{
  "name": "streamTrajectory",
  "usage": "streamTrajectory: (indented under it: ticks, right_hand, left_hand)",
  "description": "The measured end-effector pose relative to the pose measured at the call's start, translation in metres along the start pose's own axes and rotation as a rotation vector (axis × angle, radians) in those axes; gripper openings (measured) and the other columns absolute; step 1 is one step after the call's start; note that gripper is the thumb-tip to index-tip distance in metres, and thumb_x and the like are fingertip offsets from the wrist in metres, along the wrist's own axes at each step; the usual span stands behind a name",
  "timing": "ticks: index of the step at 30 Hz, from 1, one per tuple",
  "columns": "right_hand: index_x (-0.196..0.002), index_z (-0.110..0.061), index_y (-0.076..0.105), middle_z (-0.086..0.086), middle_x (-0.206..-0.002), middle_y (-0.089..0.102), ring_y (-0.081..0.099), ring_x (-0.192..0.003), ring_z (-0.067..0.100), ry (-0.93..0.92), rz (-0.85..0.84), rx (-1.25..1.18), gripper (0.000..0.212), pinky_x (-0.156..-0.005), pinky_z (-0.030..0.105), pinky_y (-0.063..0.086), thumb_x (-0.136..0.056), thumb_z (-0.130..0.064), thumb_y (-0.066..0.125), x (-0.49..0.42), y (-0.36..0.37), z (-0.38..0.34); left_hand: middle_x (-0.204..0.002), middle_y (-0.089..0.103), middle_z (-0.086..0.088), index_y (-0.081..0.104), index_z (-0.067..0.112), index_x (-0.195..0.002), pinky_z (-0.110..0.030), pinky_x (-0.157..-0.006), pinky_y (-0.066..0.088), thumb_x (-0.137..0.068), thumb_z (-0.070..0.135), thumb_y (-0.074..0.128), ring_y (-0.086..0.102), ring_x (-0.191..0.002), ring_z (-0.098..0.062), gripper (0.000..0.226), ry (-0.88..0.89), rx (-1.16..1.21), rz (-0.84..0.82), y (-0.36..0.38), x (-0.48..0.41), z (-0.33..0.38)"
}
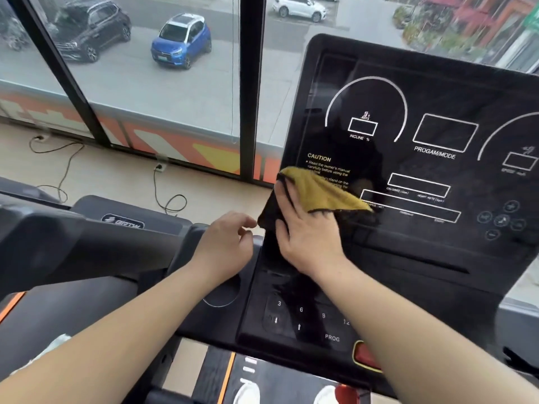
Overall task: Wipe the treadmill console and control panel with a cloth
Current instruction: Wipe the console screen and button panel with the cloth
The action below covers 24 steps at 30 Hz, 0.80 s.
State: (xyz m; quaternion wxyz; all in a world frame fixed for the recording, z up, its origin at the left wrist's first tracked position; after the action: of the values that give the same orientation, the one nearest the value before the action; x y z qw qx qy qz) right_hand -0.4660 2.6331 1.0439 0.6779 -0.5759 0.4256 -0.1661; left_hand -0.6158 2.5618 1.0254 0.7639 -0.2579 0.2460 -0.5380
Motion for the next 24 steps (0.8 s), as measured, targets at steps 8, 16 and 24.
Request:
streamTrajectory:
  ticks: [8, 16, 24]
  right_hand:
    - [-0.141, -0.028, 0.057, -0.010, -0.138, 0.066, 0.067, -0.109, 0.023, -0.136, -0.353, -0.303, 0.049, -0.095, 0.041, 0.053, -0.095, -0.041, 0.048, 0.076, 0.031, -0.035]
    - [-0.099, -0.036, 0.076, -0.013, -0.093, 0.077, 0.072, -0.090, 0.006, 0.547, -0.270, -0.919, 0.019, -0.085, 0.039, 0.062, -0.094, -0.039, 0.058, 0.071, -0.025, 0.057]
    - [-0.103, -0.031, 0.076, -0.021, -0.076, 0.071, 0.065, -0.068, 0.005, 0.730, 0.019, -0.720, 0.015, -0.069, 0.031, 0.056, -0.099, -0.030, 0.061, 0.133, -0.054, 0.109]
  left_hand:
    - [-0.102, 0.065, 0.011, 0.071, 0.024, -0.107, -0.036, -0.086, 0.056, -0.091, 0.006, 0.060, 0.063, -0.093, -0.010, 0.026, 0.069, -0.026, -0.039, 0.021, 0.041, 0.000]
    - [-0.150, 0.045, 0.002, 0.044, 0.016, -0.153, -0.031, -0.113, 0.040, -0.101, 0.030, 0.054, 0.040, -0.140, -0.018, 0.055, 0.069, -0.073, -0.125, 0.089, 0.069, 0.039]
    - [-0.167, -0.029, -0.007, -0.010, 0.012, -0.161, -0.050, -0.127, -0.010, -0.101, 0.059, 0.013, -0.026, -0.155, -0.024, 0.080, 0.103, -0.392, -0.114, 0.134, 0.056, 0.068]
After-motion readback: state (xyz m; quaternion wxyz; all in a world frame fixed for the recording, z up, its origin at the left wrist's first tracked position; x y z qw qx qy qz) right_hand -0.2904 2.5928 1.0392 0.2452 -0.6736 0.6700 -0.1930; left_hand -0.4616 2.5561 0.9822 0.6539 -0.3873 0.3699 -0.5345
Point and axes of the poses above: each hand's wrist, its own x-axis away from the middle knuckle, its own y-axis out of the palm, z = x × y, the point moved 7 cm from there along -x, towards the middle knuckle
